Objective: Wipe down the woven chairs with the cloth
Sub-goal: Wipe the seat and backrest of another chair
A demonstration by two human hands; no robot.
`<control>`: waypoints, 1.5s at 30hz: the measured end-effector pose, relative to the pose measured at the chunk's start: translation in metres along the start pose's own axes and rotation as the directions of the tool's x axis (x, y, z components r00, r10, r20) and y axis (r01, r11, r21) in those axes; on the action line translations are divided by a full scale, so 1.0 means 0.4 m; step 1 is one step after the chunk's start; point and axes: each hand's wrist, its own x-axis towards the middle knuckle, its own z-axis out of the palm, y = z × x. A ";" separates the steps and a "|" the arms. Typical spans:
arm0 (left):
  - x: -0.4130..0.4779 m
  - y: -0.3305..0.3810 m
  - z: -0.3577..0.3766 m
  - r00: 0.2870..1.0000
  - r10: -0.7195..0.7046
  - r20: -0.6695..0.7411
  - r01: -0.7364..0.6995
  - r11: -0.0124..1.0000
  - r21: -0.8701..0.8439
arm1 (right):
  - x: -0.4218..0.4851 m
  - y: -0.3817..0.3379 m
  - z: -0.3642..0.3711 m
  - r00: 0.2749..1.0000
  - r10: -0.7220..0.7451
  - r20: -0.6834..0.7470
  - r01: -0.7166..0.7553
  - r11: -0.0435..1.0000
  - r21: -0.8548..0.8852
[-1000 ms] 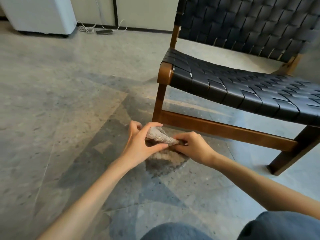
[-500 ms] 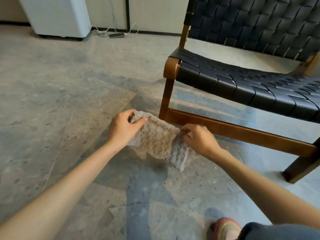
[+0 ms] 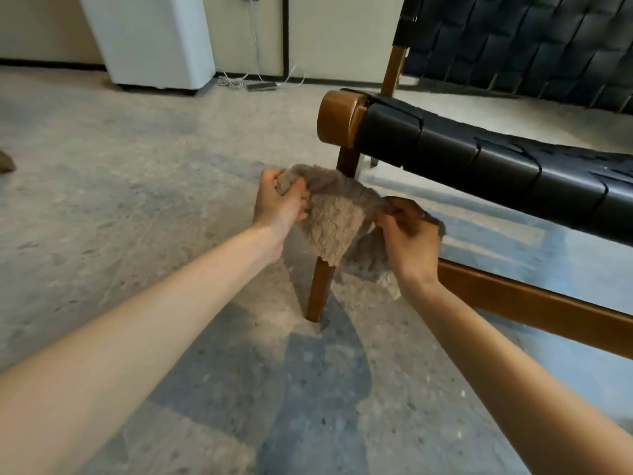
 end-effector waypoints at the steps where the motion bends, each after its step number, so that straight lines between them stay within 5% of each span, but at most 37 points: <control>1: 0.005 -0.004 0.009 0.999 -0.019 0.047 0.022 0.997 -0.077 | 0.007 0.005 0.011 0.999 0.022 -0.031 -0.021 0.999 0.033; 4: 0.006 -0.014 0.038 0.988 -0.015 0.153 0.053 0.968 -0.244 | 0.032 0.015 0.039 0.992 0.092 -0.087 -0.081 0.989 0.122; 12: 0.018 -0.044 0.099 0.971 0.141 0.194 -0.121 0.986 -0.112 | 0.074 -0.022 0.096 0.969 0.205 0.139 -0.242 0.907 0.345; 16: 0.035 -0.034 0.102 0.936 0.213 0.280 -0.231 0.972 0.033 | 0.072 -0.011 0.109 0.968 0.187 0.167 -0.234 0.912 0.338; 19: 0.026 -0.050 0.104 0.934 0.199 0.298 -0.224 0.973 0.050 | 0.060 -0.002 0.116 0.974 0.172 0.145 -0.209 0.934 0.291; 25: 0.013 -0.097 0.091 0.944 0.121 0.308 -0.149 0.986 0.068 | 0.046 -0.004 0.107 0.934 0.148 0.326 -0.237 0.938 0.253; 33: 0.050 0.012 0.115 0.945 0.246 0.214 -0.264 0.963 0.059 | 0.075 -0.069 0.093 0.969 -0.078 0.233 0.019 0.970 0.243; 45: 0.023 -0.149 0.071 0.939 0.191 0.285 -0.223 0.971 0.085 | -0.033 0.045 0.106 0.949 -0.227 0.218 0.228 0.973 0.018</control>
